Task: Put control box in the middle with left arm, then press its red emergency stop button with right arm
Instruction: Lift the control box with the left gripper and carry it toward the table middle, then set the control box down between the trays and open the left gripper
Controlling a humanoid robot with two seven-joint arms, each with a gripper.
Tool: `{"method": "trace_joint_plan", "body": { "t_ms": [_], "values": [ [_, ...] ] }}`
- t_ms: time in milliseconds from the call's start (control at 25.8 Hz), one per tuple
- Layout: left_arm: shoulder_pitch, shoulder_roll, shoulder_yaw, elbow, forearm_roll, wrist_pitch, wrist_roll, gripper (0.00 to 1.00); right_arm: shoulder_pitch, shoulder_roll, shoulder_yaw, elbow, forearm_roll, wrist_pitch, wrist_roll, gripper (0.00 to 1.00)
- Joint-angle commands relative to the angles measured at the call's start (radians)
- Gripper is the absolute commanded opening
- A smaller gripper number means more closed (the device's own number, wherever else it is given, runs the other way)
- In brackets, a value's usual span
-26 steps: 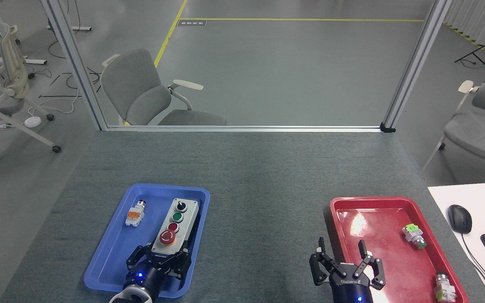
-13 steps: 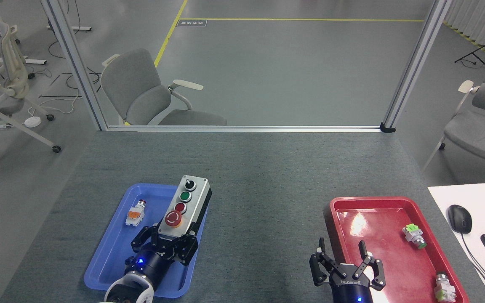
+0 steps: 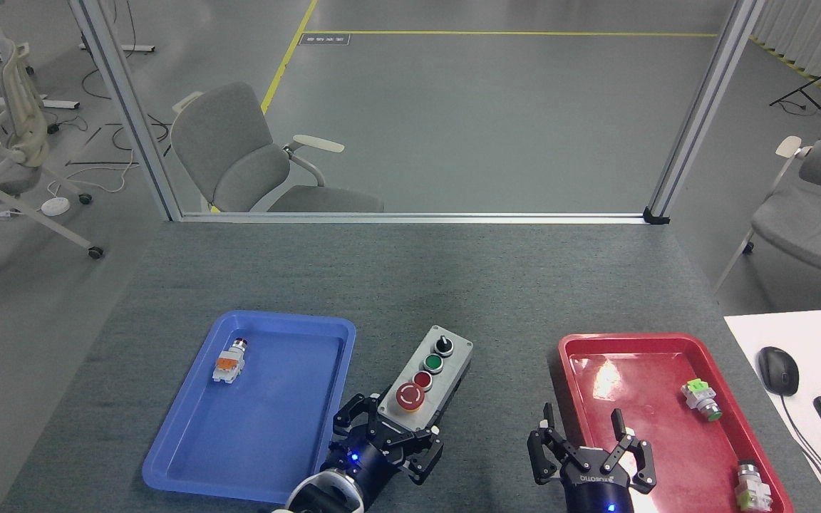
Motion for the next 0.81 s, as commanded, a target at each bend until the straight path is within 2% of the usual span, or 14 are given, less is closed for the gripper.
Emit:
{"method": "trace_joint_plan", "body": {
  "t_ms": [0,543,775],
  "values": [
    [-0.009,-0.04,-0.026,0.068,-0.06,0.009,0.002,0.0,0.0,0.0,0.0,0.001,0.0,0.007,0.003,0.98],
    [-0.002,-0.105,-0.057,0.091,-0.072,0.012,-0.001,0.0,0.0,0.005,0.001,0.003,-0.003,0.011,0.003,0.98],
    [0.001,-0.121,-0.089,0.094,-0.063,0.03,-0.044,0.0,0.002,0.006,0.003,0.004,-0.003,0.011,0.003,0.98]
  ]
}}
